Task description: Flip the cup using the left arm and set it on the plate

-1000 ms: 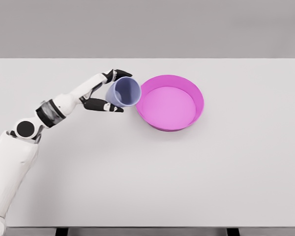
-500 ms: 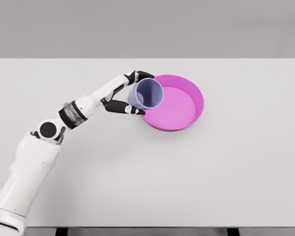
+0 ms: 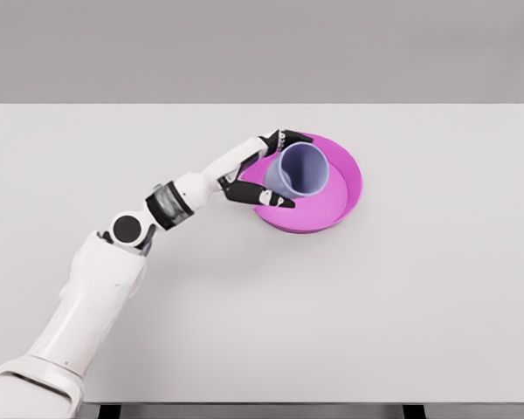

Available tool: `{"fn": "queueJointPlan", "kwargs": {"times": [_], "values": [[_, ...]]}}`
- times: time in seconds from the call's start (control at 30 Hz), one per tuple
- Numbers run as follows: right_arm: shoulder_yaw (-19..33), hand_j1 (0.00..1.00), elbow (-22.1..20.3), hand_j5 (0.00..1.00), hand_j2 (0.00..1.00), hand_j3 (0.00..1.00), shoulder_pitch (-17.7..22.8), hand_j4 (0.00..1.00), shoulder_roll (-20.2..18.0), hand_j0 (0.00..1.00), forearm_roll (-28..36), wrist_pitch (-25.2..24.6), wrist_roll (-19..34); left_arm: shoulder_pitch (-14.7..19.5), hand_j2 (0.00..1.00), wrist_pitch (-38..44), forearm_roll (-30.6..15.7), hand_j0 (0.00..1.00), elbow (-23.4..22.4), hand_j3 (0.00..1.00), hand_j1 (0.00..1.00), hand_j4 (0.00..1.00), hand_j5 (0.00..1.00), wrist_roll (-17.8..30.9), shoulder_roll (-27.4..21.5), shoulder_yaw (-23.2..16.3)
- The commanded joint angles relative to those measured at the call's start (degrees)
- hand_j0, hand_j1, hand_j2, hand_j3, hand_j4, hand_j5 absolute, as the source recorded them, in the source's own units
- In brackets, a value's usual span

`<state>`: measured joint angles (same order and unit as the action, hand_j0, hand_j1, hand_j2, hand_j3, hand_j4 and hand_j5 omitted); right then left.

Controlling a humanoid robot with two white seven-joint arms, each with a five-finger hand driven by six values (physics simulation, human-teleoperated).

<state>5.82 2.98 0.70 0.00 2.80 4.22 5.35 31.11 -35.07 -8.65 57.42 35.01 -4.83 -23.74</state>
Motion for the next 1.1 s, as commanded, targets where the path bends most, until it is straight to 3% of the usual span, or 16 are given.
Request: {"fn": "queueJointPlan", "kwargs": {"times": [0.0,0.37,0.73,1.07], "values": [[0.0,1.00,0.0,1.00,1.00,1.00,-0.1,1.00,0.0,1.00,0.0,0.0,0.0,0.1,0.72,0.1,-0.3,0.72,-2.2,0.72,0.72,0.72,0.72,0.0,1.4,-0.5],[0.0,1.00,0.0,1.00,1.00,1.00,0.0,1.00,0.0,1.00,0.0,0.0,0.0,3.3,0.73,0.1,-0.2,0.73,-10.1,0.73,0.73,0.73,0.73,0.0,3.7,-2.4],[0.0,1.00,0.0,1.00,1.00,1.00,0.0,1.00,0.0,1.00,0.0,0.0,0.0,4.0,0.74,0.1,-0.3,0.74,-10.5,0.74,0.74,0.74,0.74,0.0,4.7,-4.5],[0.0,1.00,0.0,1.00,1.00,1.00,0.0,1.00,0.0,1.00,0.0,0.0,0.0,5.4,0.74,0.1,0.4,0.74,-14.4,0.74,0.74,0.74,0.74,0.0,4.8,-4.5]]}}
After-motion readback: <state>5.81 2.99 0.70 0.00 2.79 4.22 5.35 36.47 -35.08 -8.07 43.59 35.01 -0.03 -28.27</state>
